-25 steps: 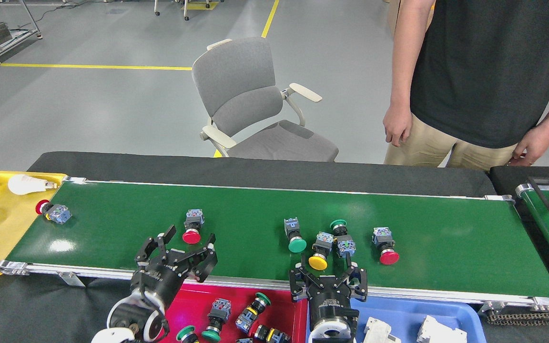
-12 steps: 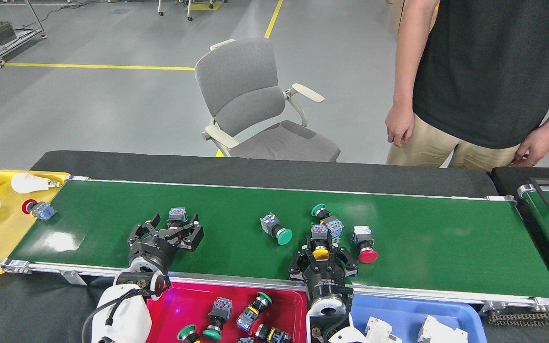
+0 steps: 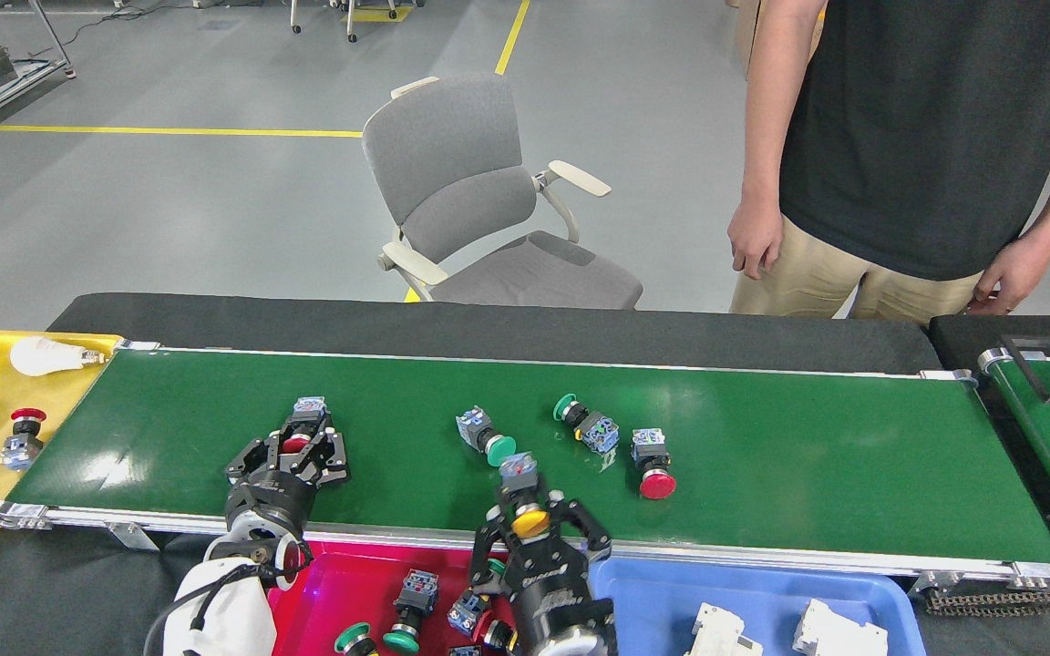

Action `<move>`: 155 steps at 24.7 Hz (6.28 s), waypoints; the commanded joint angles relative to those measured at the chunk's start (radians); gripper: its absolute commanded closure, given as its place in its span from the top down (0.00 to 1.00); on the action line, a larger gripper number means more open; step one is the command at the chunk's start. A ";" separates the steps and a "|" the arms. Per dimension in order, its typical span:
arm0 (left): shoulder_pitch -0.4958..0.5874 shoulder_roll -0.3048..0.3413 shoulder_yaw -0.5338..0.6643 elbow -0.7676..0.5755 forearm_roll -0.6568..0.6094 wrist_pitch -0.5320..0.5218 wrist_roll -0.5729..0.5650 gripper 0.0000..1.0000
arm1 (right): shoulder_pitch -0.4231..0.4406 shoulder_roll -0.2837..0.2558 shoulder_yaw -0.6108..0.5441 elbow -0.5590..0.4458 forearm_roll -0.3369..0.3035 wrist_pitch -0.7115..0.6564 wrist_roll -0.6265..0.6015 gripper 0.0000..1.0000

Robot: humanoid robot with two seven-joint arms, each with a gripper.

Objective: Pick switch part from conveyor to tray

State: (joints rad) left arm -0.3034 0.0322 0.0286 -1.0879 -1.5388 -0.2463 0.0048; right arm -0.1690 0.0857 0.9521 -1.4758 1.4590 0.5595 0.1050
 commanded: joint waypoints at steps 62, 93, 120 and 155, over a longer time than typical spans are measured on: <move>-0.128 0.075 0.120 0.108 0.011 0.174 -0.174 0.49 | 0.505 -0.264 -1.244 -0.251 -0.401 -0.849 -0.151 1.00; 0.440 0.051 0.194 -0.566 0.149 -0.193 -0.128 1.00 | 0.507 -0.244 -1.296 -0.251 -0.402 -0.859 -0.165 1.00; 0.004 0.095 0.231 -0.021 -0.014 -0.068 -0.131 0.89 | 0.470 -0.245 -1.273 -0.264 -0.394 -0.868 -0.157 1.00; 0.469 -0.006 0.333 -0.560 0.045 -0.323 -0.108 1.00 | 0.542 -0.250 -1.277 -0.293 -0.275 -0.882 -0.156 1.00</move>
State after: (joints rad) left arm 0.1682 0.0280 0.3330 -1.6420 -1.4988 -0.6312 -0.1069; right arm 0.3743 -0.1529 -0.3188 -1.7531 1.1834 -0.3080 -0.0427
